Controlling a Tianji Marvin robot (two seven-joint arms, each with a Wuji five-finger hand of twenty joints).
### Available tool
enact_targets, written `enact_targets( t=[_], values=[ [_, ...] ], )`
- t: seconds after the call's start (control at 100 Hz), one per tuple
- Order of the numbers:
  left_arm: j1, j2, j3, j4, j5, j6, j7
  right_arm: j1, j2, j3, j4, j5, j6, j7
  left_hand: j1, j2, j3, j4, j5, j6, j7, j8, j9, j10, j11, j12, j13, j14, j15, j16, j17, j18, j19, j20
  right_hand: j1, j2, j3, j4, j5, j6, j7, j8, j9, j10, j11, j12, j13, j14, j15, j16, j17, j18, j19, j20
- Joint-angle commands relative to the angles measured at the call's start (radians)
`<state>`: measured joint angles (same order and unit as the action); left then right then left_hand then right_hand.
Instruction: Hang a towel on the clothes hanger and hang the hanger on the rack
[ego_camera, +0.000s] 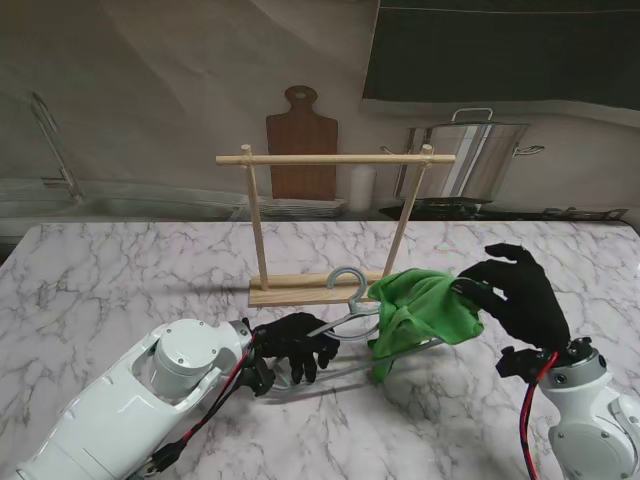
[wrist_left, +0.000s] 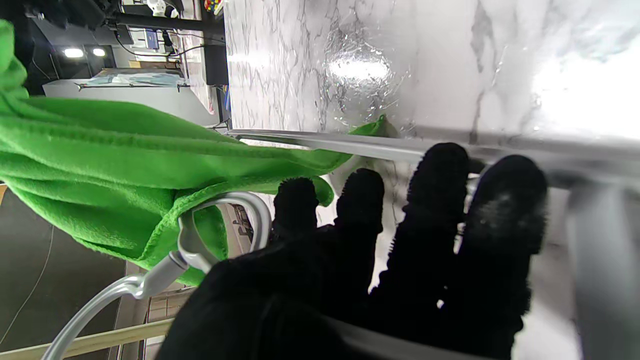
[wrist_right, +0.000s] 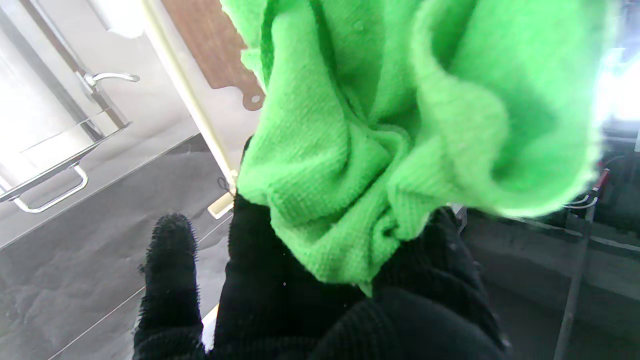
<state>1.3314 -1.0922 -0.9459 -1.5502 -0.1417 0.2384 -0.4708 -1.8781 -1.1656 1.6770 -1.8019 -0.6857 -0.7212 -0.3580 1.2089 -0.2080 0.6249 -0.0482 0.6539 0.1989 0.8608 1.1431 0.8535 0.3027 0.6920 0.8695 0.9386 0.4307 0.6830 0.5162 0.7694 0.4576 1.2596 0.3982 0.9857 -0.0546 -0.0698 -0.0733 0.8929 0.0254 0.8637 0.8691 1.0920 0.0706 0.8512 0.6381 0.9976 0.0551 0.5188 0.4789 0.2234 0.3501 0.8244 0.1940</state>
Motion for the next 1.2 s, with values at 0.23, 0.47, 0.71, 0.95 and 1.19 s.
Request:
enact_targets(
  t=[0.23,0.47,0.71,0.95,1.19],
  values=[
    [-0.012,-0.021,-0.003,0.026,-0.013,0.017,0.023,-0.076,-0.016,0.031,-0.054,0.066,-0.069,0.021,0.082,0.076,0.073,0.005,0.001,0.019,0.001,0.018,0.021,-0.001,0.025,0.012,-0.001,0.079,0.005,0.005,0.003,-0.021,0.071,-0.005,0.064,0.0,0.036,0.019,0.033,-0.047,0.01,0.003,0.009,0.038,0.003,0.016,0.03,-0.026,0.027,0.021,0.011,0.012,-0.005,0.005],
    [-0.01,-0.033,-0.015,0.039,-0.042,0.019,0.049,-0.112,-0.001,0.052,-0.078,0.143,-0.042,0.12,0.082,0.074,0.076,0.004,0.003,0.02,0.001,0.017,0.023,0.001,0.025,0.011,-0.001,0.081,0.006,0.006,0.005,-0.02,0.072,-0.005,0.069,-0.017,0.038,0.021,0.054,-0.034,0.004,0.005,0.038,0.049,-0.003,0.016,0.061,-0.01,0.033,0.027,0.023,0.023,0.003,0.01],
    [-0.014,-0.034,-0.024,0.042,-0.042,0.026,0.051,-0.13,0.007,0.07,-0.088,0.173,-0.035,0.162,0.082,0.074,0.076,0.004,0.004,0.021,0.001,0.016,0.024,0.001,0.025,0.011,0.0,0.079,0.006,0.006,0.006,-0.021,0.073,-0.006,0.069,-0.021,0.039,0.022,0.061,-0.03,-0.004,0.009,0.05,0.055,-0.005,0.021,0.079,-0.002,0.037,0.036,0.036,0.027,0.011,0.014],
    [-0.011,-0.039,-0.035,0.047,-0.055,0.026,0.063,-0.158,0.012,0.091,-0.108,0.2,-0.041,0.2,0.082,0.074,0.076,0.004,0.004,0.022,0.0,0.016,0.025,0.002,0.025,0.011,0.001,0.079,0.006,0.006,0.005,-0.02,0.074,-0.005,0.07,-0.025,0.04,0.022,0.065,-0.027,-0.009,0.014,0.059,0.056,-0.005,0.026,0.088,0.002,0.044,0.046,0.041,0.029,0.014,0.016],
    [-0.002,-0.038,-0.045,0.034,-0.066,0.019,0.063,-0.161,0.03,0.086,-0.115,0.205,-0.008,0.261,0.082,0.073,0.077,0.004,0.007,0.021,0.0,0.016,0.027,0.002,0.024,0.012,0.002,0.079,0.007,0.006,0.004,-0.019,0.074,-0.005,0.071,-0.027,0.04,0.022,0.065,-0.026,-0.016,0.016,0.057,0.058,-0.01,0.029,0.087,0.001,0.04,0.05,0.041,0.029,0.016,0.016]
  ],
)
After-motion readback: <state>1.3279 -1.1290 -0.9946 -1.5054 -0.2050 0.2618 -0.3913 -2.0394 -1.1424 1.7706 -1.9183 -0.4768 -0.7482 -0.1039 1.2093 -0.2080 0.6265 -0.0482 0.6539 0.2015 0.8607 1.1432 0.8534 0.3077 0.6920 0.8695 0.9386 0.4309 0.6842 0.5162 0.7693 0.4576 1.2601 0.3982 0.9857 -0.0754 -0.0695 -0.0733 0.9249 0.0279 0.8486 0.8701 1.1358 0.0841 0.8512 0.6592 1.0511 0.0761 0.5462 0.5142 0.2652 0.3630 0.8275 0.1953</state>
